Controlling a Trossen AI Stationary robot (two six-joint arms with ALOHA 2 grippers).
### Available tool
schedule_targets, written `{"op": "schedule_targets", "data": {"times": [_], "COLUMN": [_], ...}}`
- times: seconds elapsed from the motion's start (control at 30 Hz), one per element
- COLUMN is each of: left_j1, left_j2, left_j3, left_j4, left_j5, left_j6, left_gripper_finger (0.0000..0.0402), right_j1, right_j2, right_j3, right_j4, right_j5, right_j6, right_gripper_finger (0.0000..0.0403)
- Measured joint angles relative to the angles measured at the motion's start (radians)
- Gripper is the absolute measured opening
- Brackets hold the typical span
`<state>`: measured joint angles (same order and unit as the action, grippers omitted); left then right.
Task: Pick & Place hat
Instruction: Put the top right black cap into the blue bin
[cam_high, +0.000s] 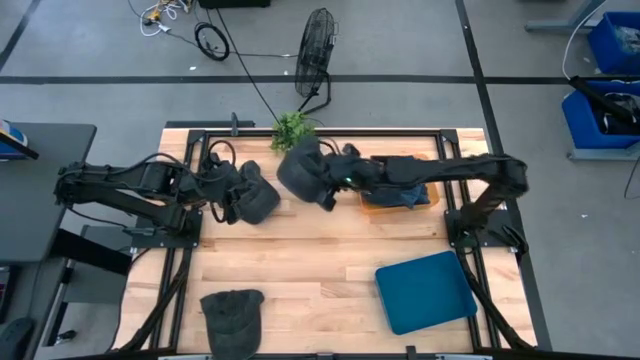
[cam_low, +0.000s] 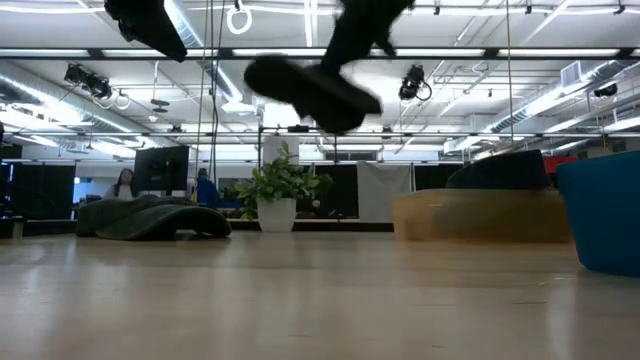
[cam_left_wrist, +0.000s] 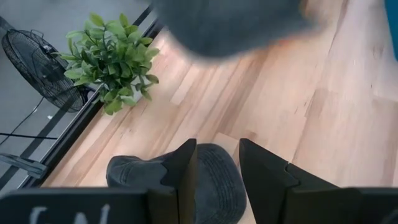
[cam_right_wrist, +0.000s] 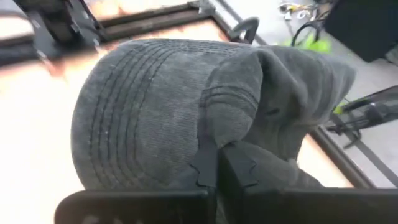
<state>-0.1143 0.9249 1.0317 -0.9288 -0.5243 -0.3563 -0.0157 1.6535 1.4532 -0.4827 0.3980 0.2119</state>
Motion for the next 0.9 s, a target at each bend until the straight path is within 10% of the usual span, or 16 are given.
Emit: {"op": "schedule_targets", "data": {"times": [0.23,0.7,0.9], "left_j1": [0.000,-0.001,-0.001], "left_j2": [0.000,0.000,0.000], "left_j3": [0.000,0.000,0.000], "left_j4": [-0.004,-0.005,-0.004], "left_j5": [0.000,0.000,-0.001], "left_j6": [0.000,0.001,0.001], "left_gripper_finger": [0.0124,0.0124,0.0124], "right_j1": [0.241,0.714,0.840], "right_j2": [-0.097,-0.089,-0.090], "right_j3": [0.105,0.096,-0.023], "right_j4": [-0.382,-0.927,-0.941], "right_j5": [0.187,0.153,-0.041], "right_j6": [0.286,1.364,1.739], "right_gripper_finger": [0.0002,0.0002,0.0001]}}
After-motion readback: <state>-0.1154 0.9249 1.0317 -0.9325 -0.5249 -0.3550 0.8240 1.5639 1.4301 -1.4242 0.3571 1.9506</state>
